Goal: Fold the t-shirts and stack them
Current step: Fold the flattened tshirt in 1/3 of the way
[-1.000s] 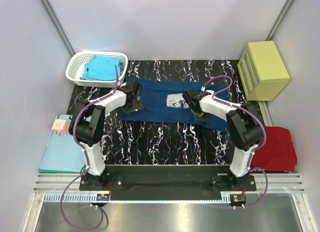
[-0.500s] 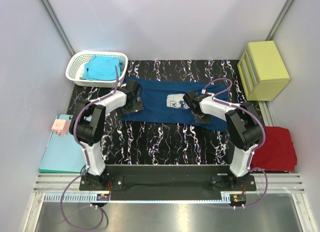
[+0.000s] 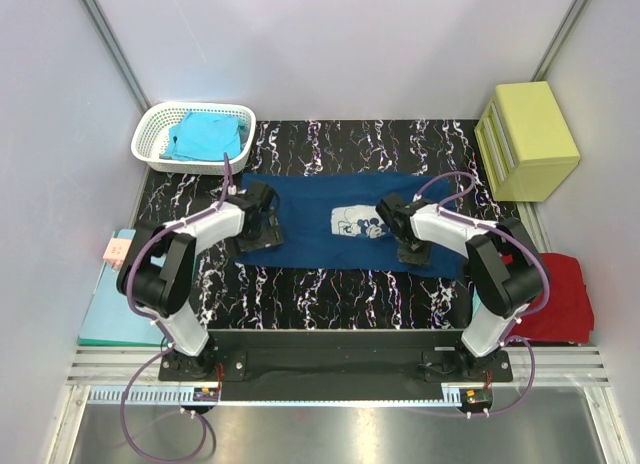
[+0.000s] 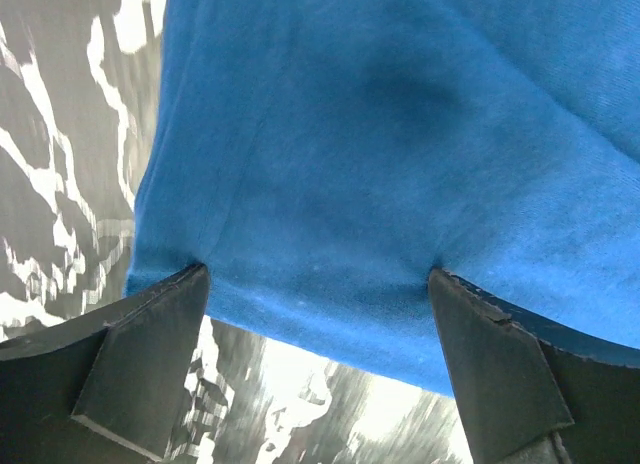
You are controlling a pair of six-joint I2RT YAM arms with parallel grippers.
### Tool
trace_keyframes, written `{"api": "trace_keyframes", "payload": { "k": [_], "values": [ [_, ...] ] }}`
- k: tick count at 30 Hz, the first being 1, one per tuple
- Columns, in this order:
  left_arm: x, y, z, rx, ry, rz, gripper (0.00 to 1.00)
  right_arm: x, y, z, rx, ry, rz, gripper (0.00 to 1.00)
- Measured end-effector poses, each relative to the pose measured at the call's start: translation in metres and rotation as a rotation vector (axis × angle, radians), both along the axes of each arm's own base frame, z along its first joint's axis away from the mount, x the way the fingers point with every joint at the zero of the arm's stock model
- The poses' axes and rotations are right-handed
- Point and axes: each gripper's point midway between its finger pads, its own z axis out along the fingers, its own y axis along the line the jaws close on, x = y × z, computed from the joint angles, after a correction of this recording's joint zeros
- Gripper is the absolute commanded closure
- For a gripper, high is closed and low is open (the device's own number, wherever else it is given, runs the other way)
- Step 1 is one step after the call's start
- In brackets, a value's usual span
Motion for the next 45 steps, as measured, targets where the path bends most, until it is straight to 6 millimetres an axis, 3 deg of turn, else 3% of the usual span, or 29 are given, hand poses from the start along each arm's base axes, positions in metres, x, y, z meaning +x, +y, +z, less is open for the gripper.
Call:
{"api": "trace_keyframes", "payload": {
  "k": [7, 11, 14, 18, 21, 23, 26, 29, 36, 45],
  "values": [
    [-0.054, -0.008, 0.007, 0.011, 0.077, -0.070, 0.01, -0.031, -0.007, 0.010, 0.022, 0.040, -0.016, 0.70],
    [-0.070, -0.008, 0.018, 0.006, 0.074, -0.082, 0.01, -0.044, -0.007, 0.019, 0.042, 0.042, -0.018, 0.69],
    [-0.076, -0.004, 0.028, 0.004, 0.055, -0.078, 0.01, -0.047, -0.006, 0.030, 0.059, 0.013, -0.020, 0.63],
    [-0.065, -0.004, 0.053, 0.001, -0.018, -0.073, 0.01, -0.030, -0.003, 0.060, 0.094, -0.101, -0.013, 0.60],
    [-0.035, -0.014, 0.079, -0.028, -0.120, -0.078, 0.01, -0.001, 0.008, 0.085, 0.131, -0.198, 0.004, 0.67],
    [-0.018, -0.020, 0.090, -0.049, -0.166, -0.078, 0.01, 0.019, 0.013, 0.092, 0.134, -0.226, 0.001, 0.70],
    [0.005, -0.030, 0.093, -0.077, -0.207, -0.082, 0.01, 0.045, 0.019, 0.077, 0.115, -0.219, 0.001, 0.70],
    [0.008, -0.036, 0.077, -0.098, -0.184, -0.093, 0.01, 0.047, 0.017, 0.053, 0.081, -0.163, 0.005, 0.71],
    [-0.011, -0.037, 0.041, -0.112, -0.093, -0.109, 0.01, 0.053, 0.002, 0.025, 0.024, -0.109, -0.019, 0.71],
    [-0.016, -0.038, 0.030, -0.121, -0.071, -0.115, 0.01, 0.061, -0.004, 0.003, -0.028, -0.076, -0.017, 0.71]
  ]
}}
